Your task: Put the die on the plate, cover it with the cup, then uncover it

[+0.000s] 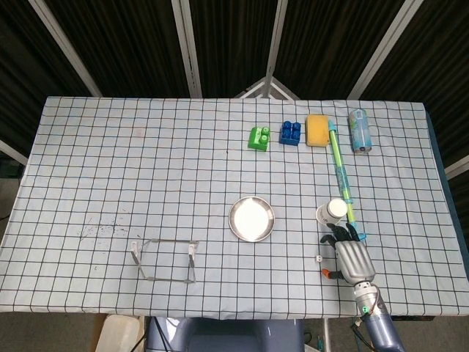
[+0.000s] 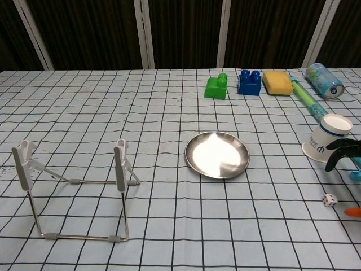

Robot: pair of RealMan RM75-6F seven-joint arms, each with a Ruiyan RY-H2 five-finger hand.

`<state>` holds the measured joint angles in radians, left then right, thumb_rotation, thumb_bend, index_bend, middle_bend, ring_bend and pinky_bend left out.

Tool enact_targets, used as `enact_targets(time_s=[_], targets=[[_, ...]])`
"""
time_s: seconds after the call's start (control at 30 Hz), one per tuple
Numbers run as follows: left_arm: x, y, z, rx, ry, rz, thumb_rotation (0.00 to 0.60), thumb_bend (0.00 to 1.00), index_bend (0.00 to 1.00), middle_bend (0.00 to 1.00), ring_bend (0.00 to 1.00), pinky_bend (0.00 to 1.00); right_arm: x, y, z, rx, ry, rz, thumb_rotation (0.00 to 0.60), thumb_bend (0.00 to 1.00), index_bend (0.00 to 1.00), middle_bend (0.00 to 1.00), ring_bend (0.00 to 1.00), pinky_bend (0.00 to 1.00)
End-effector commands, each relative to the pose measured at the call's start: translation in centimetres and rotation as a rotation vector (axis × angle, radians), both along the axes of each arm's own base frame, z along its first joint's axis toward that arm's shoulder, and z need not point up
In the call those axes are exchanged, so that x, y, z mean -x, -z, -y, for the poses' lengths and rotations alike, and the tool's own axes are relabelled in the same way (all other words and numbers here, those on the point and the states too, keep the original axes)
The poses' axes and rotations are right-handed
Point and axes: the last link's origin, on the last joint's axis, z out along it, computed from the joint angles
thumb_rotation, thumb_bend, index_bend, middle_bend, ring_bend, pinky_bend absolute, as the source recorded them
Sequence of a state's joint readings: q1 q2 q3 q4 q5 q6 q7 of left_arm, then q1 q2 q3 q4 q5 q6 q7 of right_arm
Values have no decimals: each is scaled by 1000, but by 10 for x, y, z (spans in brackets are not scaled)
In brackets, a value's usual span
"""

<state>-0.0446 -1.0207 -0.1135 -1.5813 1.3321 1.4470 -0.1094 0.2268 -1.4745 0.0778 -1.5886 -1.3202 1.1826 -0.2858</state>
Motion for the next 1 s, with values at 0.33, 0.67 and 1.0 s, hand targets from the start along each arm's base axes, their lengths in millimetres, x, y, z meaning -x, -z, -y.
enact_targets(time_s=[0.33,0.67,1.0], targets=[[1,-2,0,4,1,7,600,678,269,0,0,95,2,6,2,6,10,8,600,235,422,178,168,0],[1,2,-1,17,0,-2,600,678,271,0,0,95,4,12,1,-2,15,18,600,252,432,183,173,0],[1,2,-1,19,-1,-4,600,678,272,0,0,95,2,17,-1,-6,8,38,600,263,432,183,173,0]])
